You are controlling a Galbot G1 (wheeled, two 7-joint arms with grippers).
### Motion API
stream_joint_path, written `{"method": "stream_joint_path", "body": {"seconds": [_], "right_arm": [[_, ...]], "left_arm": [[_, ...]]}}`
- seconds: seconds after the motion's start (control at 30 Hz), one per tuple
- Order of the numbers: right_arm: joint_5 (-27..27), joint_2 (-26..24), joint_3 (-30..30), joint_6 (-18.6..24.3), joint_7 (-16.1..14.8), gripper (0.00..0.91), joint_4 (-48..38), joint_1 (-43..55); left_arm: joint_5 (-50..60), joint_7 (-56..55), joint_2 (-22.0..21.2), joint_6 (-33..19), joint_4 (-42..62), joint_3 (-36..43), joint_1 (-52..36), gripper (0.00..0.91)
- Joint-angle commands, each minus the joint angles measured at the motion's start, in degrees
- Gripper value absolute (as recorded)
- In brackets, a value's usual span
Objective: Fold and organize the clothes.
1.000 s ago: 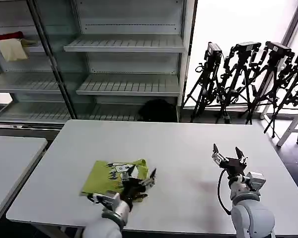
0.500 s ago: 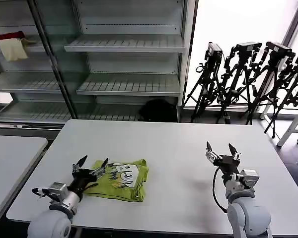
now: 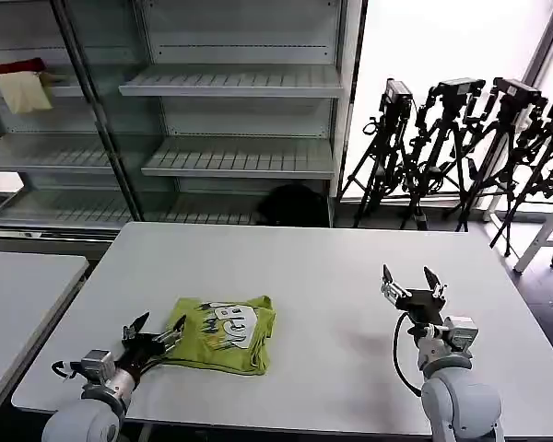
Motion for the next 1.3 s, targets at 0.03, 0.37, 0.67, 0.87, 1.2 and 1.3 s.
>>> {"method": "stream_joint_path", "body": {"seconds": [0.03, 0.37, 0.67, 0.87, 1.2, 1.3], "right_arm": [[0.1, 0.3, -0.2, 0.1, 0.3, 0.907, -0.1, 0.0], [0.9, 0.4, 0.7, 0.1, 0.9, 0.907, -0.2, 0.1], [0.9, 0.4, 1.0, 0.1, 1.4, 0.907, 0.0, -0.1], [0.8, 0.5, 0.9, 0.1, 1.6, 0.907, 0.0, -0.2], [0.9, 0.3, 1.0, 0.1, 1.7, 0.907, -0.1, -0.2], [0.9, 0.2, 1.0, 0.2, 1.8, 0.907, -0.3, -0.3]], "left_arm": [[-1.0, 0.7, -0.3, 1.2, 1.9, -0.4, 0.3, 0.655], [-11.6, 0.3, -1.4, 6.7, -0.5, 0.5, 0.9, 0.02], [-15.5, -0.3, -1.9, 5.5, -0.5, -0.1, 0.2, 0.01], [-13.7, -0.1, -1.6, 0.1, -1.4, -1.3, 0.2, 0.0], [3.0, 4.9, 2.6, -4.0, -0.7, -11.9, -1.6, 0.0], [9.9, 8.0, 7.8, -5.3, 2.8, -15.8, -2.7, 0.0]]}}
